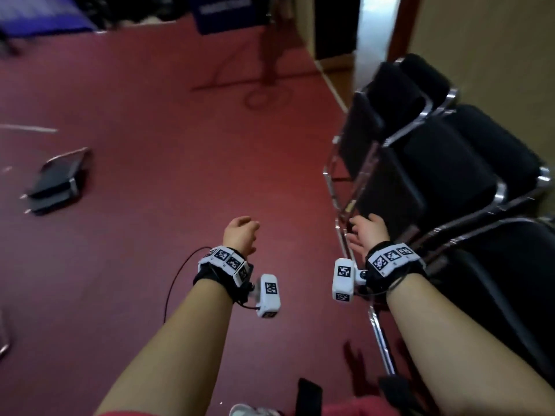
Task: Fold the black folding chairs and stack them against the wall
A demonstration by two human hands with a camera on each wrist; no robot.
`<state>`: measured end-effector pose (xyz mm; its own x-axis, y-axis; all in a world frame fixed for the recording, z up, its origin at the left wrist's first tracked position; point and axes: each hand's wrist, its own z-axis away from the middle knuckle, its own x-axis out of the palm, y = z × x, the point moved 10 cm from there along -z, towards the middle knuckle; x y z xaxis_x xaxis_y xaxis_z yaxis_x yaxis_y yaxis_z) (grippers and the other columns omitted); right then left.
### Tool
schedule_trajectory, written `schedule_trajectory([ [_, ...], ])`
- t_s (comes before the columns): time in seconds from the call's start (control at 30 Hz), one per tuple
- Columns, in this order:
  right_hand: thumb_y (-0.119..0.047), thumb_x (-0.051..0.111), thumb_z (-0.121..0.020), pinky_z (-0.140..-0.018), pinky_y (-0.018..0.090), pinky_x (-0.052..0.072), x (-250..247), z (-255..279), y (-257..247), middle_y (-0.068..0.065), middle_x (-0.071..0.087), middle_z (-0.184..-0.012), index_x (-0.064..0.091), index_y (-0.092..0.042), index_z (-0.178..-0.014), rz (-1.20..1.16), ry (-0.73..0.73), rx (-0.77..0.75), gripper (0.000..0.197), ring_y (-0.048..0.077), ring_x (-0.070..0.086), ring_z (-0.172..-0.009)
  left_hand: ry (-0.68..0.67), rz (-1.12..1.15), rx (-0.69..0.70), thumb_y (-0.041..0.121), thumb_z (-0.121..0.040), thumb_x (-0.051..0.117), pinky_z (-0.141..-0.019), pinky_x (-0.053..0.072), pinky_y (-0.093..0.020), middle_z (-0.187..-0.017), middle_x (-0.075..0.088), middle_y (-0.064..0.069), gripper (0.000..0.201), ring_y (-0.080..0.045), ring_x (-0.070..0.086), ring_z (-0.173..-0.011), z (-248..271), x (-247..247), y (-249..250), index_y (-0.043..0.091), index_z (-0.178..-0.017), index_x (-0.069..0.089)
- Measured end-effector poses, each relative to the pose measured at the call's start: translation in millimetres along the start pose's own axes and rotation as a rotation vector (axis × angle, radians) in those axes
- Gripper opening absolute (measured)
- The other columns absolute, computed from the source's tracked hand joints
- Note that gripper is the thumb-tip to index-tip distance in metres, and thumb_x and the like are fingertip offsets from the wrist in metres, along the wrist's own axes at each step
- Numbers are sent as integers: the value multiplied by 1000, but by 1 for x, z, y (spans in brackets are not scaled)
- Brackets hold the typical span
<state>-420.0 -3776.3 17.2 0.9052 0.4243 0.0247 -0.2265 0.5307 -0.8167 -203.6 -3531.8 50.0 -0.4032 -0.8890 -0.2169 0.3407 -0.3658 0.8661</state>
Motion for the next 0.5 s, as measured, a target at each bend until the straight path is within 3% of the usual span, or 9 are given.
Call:
schedule_trajectory([
  [0.07, -18, 59, -90, -67, 35, 50, 84, 16, 10, 5, 57, -100, 31, -20, -148, 69, -89, -22, 65, 19, 61, -77, 91, 45, -3, 18, -95, 61, -84, 54, -44, -92, 63, -2, 24, -23, 59, -89, -10, -84, -10, 19, -119, 59],
  [0.2, -17, 59, -92, -77, 38, 52, 264, 76, 44, 2, 56, -94, 34, -19, -145, 167, -304, -17, 59, 19, 59, -75, 289, 137, -19, 15, -96, 60, -78, 49, -39, -85, 60, -3, 22, -23, 56, -84, -19, -268, -34, 17, -118, 59],
  [0.3, -16, 58, -92, -62, 31, 46, 377, 125, 67, 2, 54, -87, 38, -18, -143, 236, -450, -20, 54, 19, 56, -69, 415, 171, -35, 16, -96, 60, -78, 49, -39, -88, 61, -3, 25, -23, 57, -86, -13, -387, -49, 16, -120, 59],
  [0.37, -14, 59, -92, -57, 29, 41, 442, 154, 83, 4, 52, -86, 39, -18, -141, 279, -525, -13, 53, 19, 54, -66, 500, 193, -50, 17, -96, 60, -76, 48, -38, -87, 60, -2, 25, -23, 56, -85, -8, -458, -61, 15, -121, 59],
  [0.5, -13, 58, -93, -56, 29, 42, 538, 192, 112, 5, 51, -84, 43, -17, -136, 367, -633, -5, 46, 20, 54, -65, 606, 253, -89, 17, -95, 60, -74, 46, -36, -88, 60, -2, 26, -24, 56, -87, -13, -549, -88, 14, -121, 60],
])
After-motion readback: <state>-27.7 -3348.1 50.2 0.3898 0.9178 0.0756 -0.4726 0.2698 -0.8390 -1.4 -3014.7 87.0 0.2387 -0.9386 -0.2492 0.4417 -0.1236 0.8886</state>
